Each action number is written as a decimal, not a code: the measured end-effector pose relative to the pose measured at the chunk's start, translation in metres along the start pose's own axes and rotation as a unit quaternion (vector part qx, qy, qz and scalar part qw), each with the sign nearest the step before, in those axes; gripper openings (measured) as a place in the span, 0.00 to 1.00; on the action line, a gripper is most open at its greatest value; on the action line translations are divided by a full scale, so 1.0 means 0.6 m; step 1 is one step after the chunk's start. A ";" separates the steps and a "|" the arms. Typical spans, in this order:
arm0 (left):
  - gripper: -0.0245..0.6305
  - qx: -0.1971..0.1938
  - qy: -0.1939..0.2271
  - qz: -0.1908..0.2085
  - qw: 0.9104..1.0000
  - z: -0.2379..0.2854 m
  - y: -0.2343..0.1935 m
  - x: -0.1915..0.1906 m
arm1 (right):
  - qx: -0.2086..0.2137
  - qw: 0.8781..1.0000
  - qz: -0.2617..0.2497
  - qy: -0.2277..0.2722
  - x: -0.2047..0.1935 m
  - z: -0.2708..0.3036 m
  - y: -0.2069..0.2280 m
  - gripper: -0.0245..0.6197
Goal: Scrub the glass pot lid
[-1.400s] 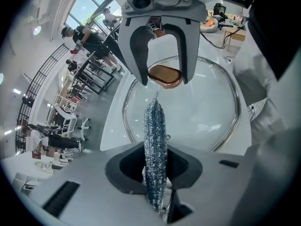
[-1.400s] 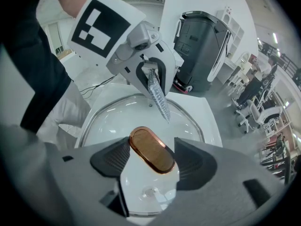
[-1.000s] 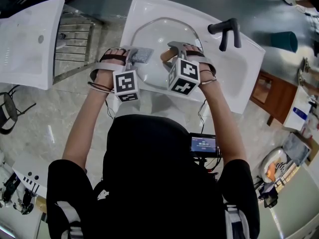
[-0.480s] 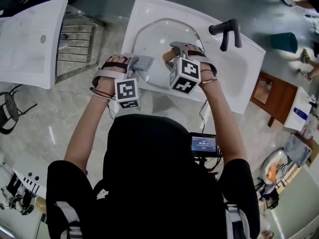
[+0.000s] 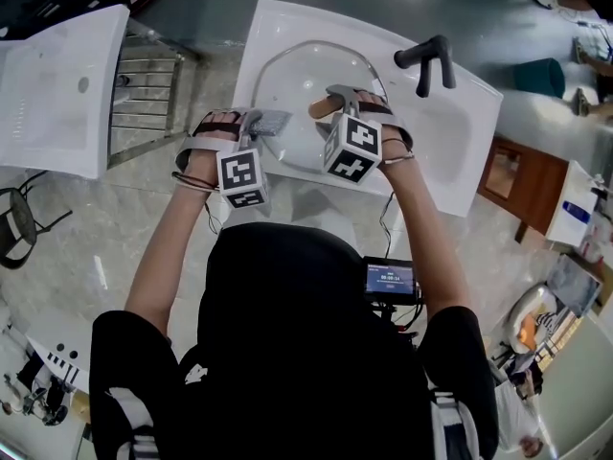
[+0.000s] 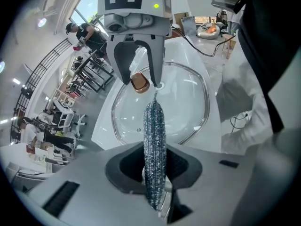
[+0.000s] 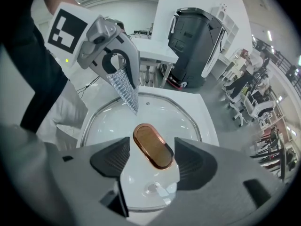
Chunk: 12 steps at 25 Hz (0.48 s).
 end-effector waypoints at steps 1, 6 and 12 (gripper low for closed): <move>0.15 0.001 0.002 -0.009 1.000 -0.002 -0.002 0.000 | 0.000 1.000 0.008 0.005 0.002 -0.005 0.000 0.49; 0.15 0.012 0.021 -0.056 0.998 -0.026 -0.024 0.005 | -0.004 0.998 0.049 0.031 0.017 -0.040 0.004 0.46; 0.15 0.045 0.037 -0.099 0.993 -0.074 -0.065 0.006 | -0.034 0.989 0.119 0.083 0.036 -0.100 0.023 0.33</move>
Point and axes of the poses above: the fingertips, and each gripper's own axes: z forward along the fingers, y to its right, x out of its top, the point moved 5 cm from there along -z, backward along the fingers, and after that the axes turned 11 degrees about z, right-handed, at the moved point
